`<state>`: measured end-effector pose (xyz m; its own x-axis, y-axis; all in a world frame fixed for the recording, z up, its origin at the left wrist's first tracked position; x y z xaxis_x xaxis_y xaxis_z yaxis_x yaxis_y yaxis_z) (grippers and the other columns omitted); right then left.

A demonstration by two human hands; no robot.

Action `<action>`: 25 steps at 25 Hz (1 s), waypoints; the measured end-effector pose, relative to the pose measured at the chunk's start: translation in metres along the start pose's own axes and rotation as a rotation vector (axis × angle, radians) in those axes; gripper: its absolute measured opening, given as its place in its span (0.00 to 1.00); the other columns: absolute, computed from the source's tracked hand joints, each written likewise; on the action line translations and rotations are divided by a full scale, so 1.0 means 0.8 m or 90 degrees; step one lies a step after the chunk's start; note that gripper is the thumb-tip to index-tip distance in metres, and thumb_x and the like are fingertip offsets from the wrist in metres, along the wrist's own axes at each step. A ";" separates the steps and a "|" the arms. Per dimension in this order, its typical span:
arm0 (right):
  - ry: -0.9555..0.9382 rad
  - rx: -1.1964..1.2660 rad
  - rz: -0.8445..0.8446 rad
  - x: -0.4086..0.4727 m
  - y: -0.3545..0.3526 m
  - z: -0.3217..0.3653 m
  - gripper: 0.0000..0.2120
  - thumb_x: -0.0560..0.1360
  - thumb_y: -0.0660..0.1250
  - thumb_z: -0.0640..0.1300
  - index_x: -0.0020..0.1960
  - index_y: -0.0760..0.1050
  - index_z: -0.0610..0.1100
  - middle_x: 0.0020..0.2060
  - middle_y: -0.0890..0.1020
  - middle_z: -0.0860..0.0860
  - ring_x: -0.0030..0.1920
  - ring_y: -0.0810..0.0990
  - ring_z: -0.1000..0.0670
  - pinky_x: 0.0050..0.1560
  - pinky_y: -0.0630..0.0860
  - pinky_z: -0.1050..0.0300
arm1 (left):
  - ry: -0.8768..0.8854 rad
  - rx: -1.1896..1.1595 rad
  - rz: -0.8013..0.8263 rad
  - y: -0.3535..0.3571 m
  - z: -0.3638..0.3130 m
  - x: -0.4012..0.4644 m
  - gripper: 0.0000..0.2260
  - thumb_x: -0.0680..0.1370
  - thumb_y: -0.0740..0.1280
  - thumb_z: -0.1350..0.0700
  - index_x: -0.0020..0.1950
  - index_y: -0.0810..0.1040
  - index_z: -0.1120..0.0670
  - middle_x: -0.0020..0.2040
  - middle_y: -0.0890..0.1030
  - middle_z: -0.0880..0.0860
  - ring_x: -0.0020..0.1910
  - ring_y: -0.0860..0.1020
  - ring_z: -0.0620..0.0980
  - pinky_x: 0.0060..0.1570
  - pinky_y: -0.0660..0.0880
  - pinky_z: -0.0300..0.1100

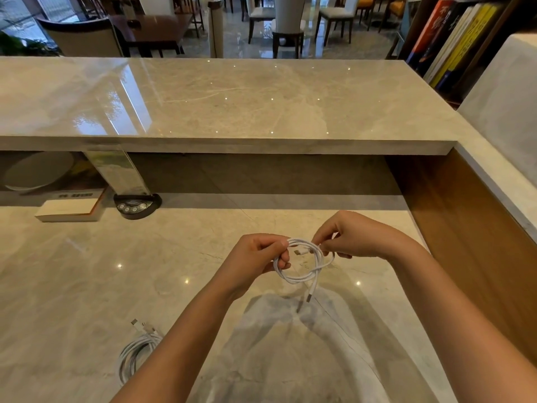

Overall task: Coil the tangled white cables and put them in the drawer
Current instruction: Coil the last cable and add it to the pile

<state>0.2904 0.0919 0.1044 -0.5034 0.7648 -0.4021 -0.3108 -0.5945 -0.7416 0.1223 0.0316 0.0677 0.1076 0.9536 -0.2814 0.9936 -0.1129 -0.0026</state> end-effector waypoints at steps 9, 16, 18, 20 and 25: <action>0.066 0.675 -0.031 0.012 0.037 0.002 0.11 0.76 0.59 0.33 0.44 0.80 0.37 0.28 0.79 0.48 0.30 0.76 0.53 0.33 0.74 0.62 | 0.015 -0.210 -0.114 0.010 0.021 0.008 0.10 0.79 0.61 0.63 0.49 0.82 0.57 0.32 0.79 0.52 0.33 0.77 0.47 0.43 0.80 0.42; 0.087 0.827 -0.009 0.017 0.058 -0.005 0.12 0.77 0.56 0.31 0.53 0.76 0.30 0.26 0.75 0.48 0.27 0.74 0.52 0.32 0.75 0.61 | 0.212 0.194 -0.140 -0.002 0.005 0.002 0.15 0.73 0.70 0.60 0.54 0.76 0.43 0.52 0.79 0.41 0.51 0.77 0.35 0.46 0.74 0.28; 0.078 0.794 -0.005 0.017 0.059 -0.003 0.13 0.77 0.56 0.31 0.53 0.77 0.30 0.26 0.75 0.47 0.28 0.75 0.52 0.33 0.76 0.61 | 0.241 0.243 -0.147 0.001 0.005 0.003 0.11 0.72 0.72 0.59 0.49 0.78 0.45 0.49 0.80 0.42 0.49 0.78 0.38 0.47 0.76 0.31; 0.064 0.784 0.001 0.016 0.060 0.001 0.13 0.77 0.55 0.32 0.53 0.77 0.30 0.27 0.75 0.47 0.29 0.74 0.52 0.35 0.76 0.61 | 0.246 0.213 -0.180 -0.001 0.007 0.006 0.07 0.72 0.71 0.59 0.47 0.79 0.49 0.46 0.82 0.45 0.46 0.80 0.43 0.47 0.79 0.39; 0.039 0.777 -0.031 0.014 0.062 -0.008 0.11 0.77 0.61 0.37 0.55 0.78 0.35 0.31 0.75 0.47 0.33 0.73 0.52 0.38 0.72 0.59 | 0.229 0.125 -0.196 -0.004 0.010 0.005 0.03 0.75 0.68 0.62 0.46 0.79 0.55 0.43 0.83 0.51 0.42 0.83 0.44 0.44 0.80 0.40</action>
<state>0.2742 0.0729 0.0598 -0.4412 0.7840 -0.4366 -0.8974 -0.3823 0.2204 0.1193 0.0333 0.0586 -0.1499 0.9827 0.1092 0.9595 0.1712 -0.2237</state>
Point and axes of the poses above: each hand's wrist, its own x-axis towards the middle knuckle, its own y-axis out of the palm, z = x × y, the point moved 3 cm from there along x, towards the middle knuckle
